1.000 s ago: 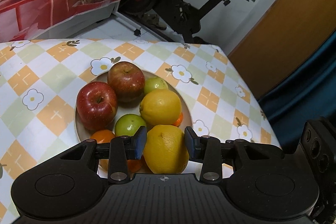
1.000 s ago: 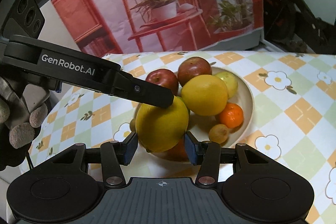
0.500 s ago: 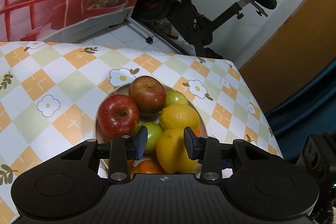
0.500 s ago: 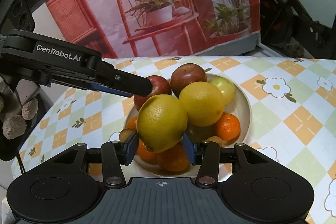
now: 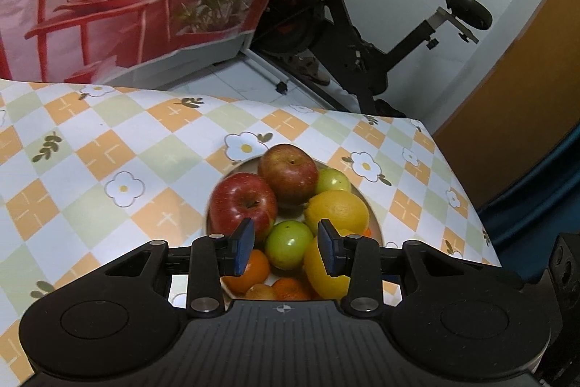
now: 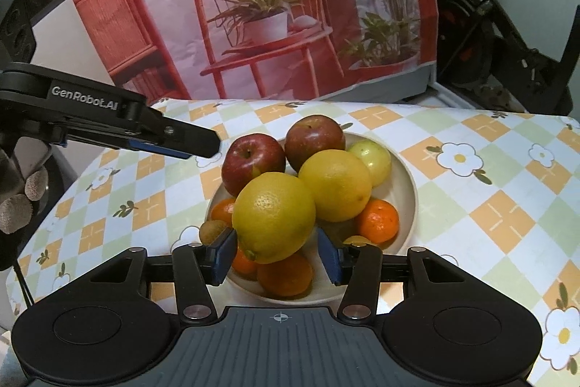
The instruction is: Organize fruits
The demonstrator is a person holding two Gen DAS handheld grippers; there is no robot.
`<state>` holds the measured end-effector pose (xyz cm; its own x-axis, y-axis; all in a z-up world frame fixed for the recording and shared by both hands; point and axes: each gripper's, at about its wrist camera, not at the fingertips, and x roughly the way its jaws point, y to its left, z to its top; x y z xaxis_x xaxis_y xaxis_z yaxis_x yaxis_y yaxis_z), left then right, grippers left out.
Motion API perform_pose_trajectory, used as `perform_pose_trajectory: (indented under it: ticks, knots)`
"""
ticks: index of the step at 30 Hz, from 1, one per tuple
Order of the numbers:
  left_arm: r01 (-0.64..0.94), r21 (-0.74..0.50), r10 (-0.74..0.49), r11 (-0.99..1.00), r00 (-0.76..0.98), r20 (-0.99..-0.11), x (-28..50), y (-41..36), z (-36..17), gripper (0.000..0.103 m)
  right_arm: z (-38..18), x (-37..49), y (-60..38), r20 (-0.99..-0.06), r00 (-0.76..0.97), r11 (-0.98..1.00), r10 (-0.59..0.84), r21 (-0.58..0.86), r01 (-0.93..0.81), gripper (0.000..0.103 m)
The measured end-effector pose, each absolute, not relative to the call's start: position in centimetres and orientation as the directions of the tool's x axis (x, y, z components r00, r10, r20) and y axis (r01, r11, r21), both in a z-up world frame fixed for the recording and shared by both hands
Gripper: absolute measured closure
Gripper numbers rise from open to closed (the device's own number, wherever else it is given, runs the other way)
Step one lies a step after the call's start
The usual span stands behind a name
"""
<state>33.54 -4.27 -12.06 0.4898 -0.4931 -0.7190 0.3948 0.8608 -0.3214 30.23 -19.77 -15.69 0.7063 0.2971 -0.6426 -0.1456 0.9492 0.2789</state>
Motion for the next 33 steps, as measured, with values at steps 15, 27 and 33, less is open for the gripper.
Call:
perform_pose_trajectory:
  ticks: [15,27,33]
  knots:
    - [0.381,-0.234,-0.429,0.895,0.583,-0.690,30.4,-1.9,-10.2,0.058,-13.1,28.3,-19.7,-0.610,0.761,0.971,0.221,0.213,-0.111,0.056]
    - [0.342,-0.116,-0.336,0.933,0.707,-0.622,26.5,-0.5,-7.7,0.019,-9.9,25.3,-20.6,-0.554,0.820,0.984,0.143,0.168,-0.058,0.013]
    - [0.322,-0.056,-0.296,0.945,0.773,-0.560,23.8,0.1,-6.1,0.000,-8.0,23.2,-20.7,-0.527,0.840,0.984,0.131,0.169,-0.048,0.001]
